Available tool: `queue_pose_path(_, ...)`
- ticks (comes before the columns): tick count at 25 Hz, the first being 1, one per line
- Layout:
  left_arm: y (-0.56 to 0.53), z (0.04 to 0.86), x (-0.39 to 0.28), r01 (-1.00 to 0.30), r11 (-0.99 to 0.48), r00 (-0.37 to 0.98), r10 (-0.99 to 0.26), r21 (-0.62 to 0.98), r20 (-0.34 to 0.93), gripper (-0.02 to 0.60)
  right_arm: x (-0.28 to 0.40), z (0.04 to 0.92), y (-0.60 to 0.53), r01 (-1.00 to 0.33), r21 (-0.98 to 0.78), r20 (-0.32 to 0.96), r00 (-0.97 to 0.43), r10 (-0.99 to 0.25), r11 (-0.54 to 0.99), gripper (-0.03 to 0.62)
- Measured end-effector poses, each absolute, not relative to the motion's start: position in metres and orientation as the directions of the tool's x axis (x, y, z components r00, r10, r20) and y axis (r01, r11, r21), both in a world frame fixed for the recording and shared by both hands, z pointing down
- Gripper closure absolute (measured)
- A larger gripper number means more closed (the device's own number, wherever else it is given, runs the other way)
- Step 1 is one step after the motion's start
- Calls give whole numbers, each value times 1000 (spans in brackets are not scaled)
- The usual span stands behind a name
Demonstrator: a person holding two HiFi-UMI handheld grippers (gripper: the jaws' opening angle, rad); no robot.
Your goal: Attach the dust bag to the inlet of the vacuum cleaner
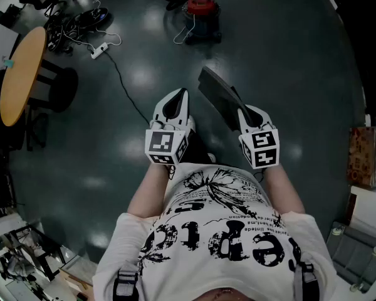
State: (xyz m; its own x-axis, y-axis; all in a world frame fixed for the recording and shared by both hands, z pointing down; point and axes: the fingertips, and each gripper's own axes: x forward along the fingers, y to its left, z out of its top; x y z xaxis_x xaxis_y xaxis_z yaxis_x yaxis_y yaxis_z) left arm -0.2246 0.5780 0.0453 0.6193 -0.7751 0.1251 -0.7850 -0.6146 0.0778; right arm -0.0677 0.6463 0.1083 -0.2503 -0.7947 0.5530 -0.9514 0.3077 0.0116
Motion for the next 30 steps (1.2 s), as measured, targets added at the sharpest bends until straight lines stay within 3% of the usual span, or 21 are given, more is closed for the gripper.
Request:
queue_pose_path(11, 480, 66, -208, -753, -658, 652, -742, 14, 159, 580, -54, 132, 555, -962, -10, 582, -227, -781, 272, 569)
queue_pose_path(19, 308, 79, -196, -727, -679, 684, -705, 99, 188, 580, -43, 146, 400, -973, -21, 626, -191, -756, 228, 569)
queue_pose_path(26, 162, 74, -180, -667, -743, 735, -641, 63, 221, 580, -37, 129, 257, -971, -6, 641, -188, -744, 241, 569)
queue_pose_path(30, 101, 81, -170, -682, -715, 729, -645, 155, 231, 580, -27, 127, 197, -968, -16, 639, -201, -742, 249, 569)
